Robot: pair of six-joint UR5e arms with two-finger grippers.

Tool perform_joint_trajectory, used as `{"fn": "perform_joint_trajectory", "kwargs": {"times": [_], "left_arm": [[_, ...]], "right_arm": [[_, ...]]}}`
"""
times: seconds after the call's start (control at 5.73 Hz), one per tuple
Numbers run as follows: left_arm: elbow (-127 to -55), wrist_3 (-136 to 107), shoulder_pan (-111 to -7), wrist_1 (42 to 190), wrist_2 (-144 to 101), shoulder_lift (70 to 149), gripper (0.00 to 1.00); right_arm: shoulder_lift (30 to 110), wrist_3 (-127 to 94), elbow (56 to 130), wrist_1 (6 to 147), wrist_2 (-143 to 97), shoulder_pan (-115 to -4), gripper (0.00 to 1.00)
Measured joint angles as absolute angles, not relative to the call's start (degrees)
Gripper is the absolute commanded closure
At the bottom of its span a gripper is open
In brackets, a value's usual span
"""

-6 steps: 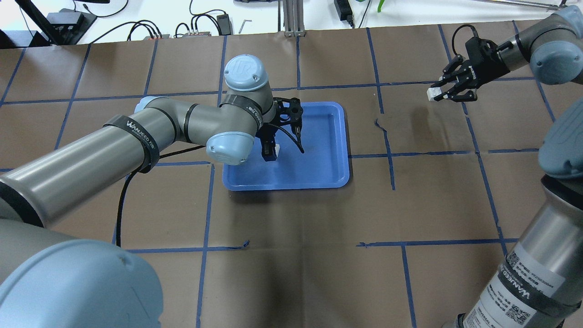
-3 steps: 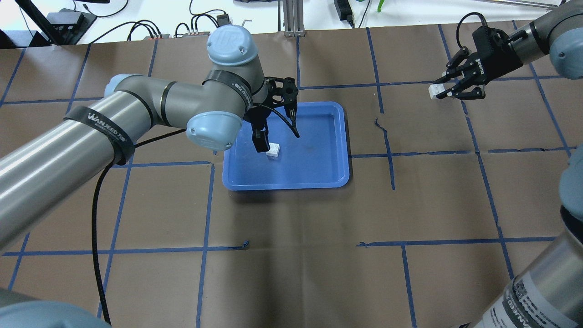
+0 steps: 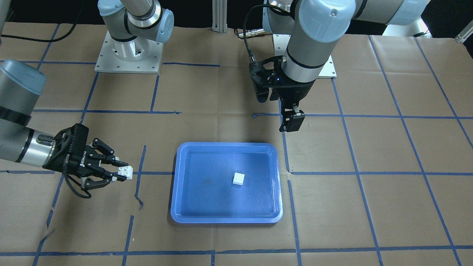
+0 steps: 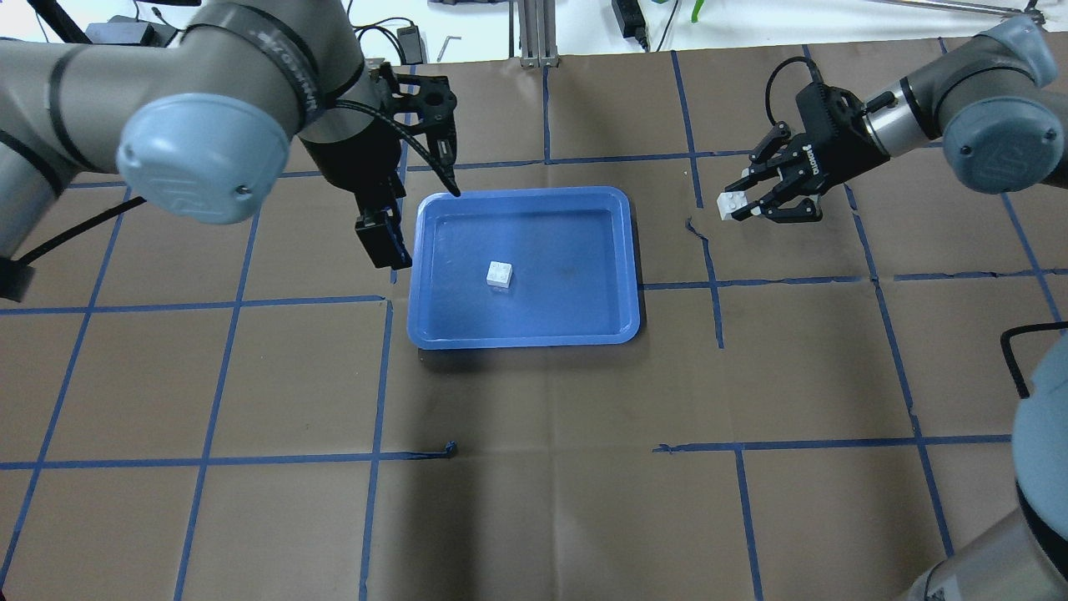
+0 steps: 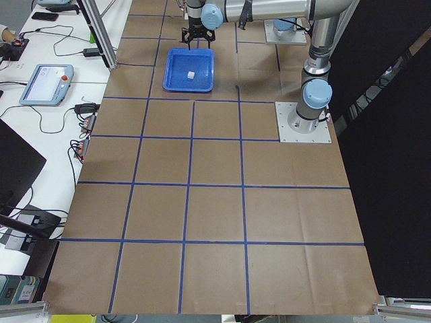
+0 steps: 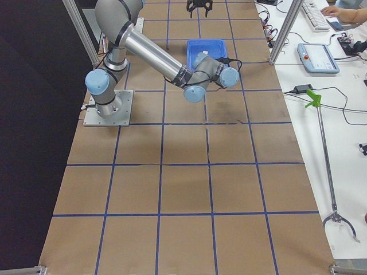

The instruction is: Assemble white blocks and place on blue tray

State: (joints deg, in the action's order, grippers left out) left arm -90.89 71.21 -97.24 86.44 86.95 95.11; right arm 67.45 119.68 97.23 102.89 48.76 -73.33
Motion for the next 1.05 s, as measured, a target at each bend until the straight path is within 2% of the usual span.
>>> {"fn": "perform_joint_trajectory", "kwargs": {"times": [0.52, 1.05], "left_arm": [[-91.57, 44.53, -95.21, 88.58, 89.62, 88.86, 0.01], [-90.98, 5.80, -94.65, 88.39, 90.21, 86.24, 0.01]], "right_arm": [[66.16, 98.00, 100.18, 121.91, 46.48, -85.48, 0.72], [58.49, 73.36, 103.10, 148.38, 46.97, -93.59, 0.72]]}}
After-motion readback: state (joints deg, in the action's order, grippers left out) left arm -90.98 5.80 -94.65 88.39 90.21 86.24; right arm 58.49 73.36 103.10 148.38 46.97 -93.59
